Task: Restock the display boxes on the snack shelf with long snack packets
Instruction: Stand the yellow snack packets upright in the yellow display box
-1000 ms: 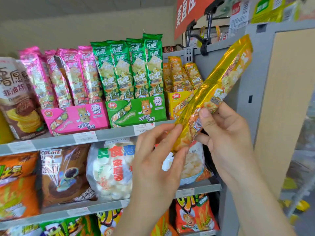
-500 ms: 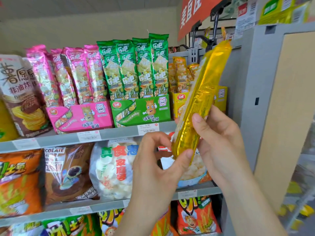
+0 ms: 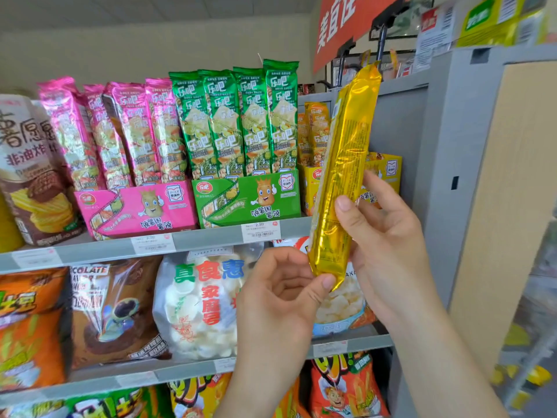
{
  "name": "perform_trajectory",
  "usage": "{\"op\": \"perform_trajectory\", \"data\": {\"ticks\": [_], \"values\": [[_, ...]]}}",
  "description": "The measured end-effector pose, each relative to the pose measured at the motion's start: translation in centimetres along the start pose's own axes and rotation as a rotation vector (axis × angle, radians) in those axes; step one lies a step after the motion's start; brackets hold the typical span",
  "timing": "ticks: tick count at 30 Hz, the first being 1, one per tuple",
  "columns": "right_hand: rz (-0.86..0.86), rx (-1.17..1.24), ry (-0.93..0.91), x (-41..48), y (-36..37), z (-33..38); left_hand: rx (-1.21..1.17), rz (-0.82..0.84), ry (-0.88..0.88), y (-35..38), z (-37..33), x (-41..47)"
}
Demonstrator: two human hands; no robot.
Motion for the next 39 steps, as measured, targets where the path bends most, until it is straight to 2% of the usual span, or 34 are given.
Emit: {"op": "perform_trajectory", "data": {"ticks": [2,7,10,13,20,25,30,35,39], "values": [[0.004,-0.03,-0.004,0.0,-0.3,-0.2,-0.025,-0.012,0.004,0.0,0.0,0.2],[0.274,-0.117,-0.061,-0.8,-1.1,-0.5,-0.097,0.032,0.001,-0.4,-0.1,1.6],[0.127,-0.242,-0.138,-0.9,-1.5,-0.1,0.023,0.146,-0.017,-0.1,-0.3,2.3],[-0.039,-0.312,-0.22,-0.7,-1.9,-0.1,0.165,0.173,0.101,0.7,-1.3,3.8],[-0.218,-0.597,-0.359,0.7,-1.9,-1.0,0.291,0.219,0.302,4.3,-5.0,9.4],[-0.358,-0.73,-0.449,3.5,-2.2,-0.6,0.225,0.232,0.264,6.0,-5.8,12.5],[-0.436,-0.825,-0.544,8.3,-1.9,1.6,0.348,0.254,0.471,8.7,-6.6,15.5],[-0.356,-1.102,-0.397,12.0,-1.6,2.0,0.522,0.24,0.457,11.3,-5.2,19.3],[-0.256,-1.265,-0.24,12.2,-1.3,0.7,0.681,0.266,0.293,12.1,-3.2,21.0]]}}
Point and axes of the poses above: each hand's wrist, its own x-axis towards the middle knuckle, its own y-axis out of the palm, z = x × y, the point moved 1 cm from there along x, towards the middle knuckle, and after that the axes turned 13 degrees about -x, right-handed, at the moved point
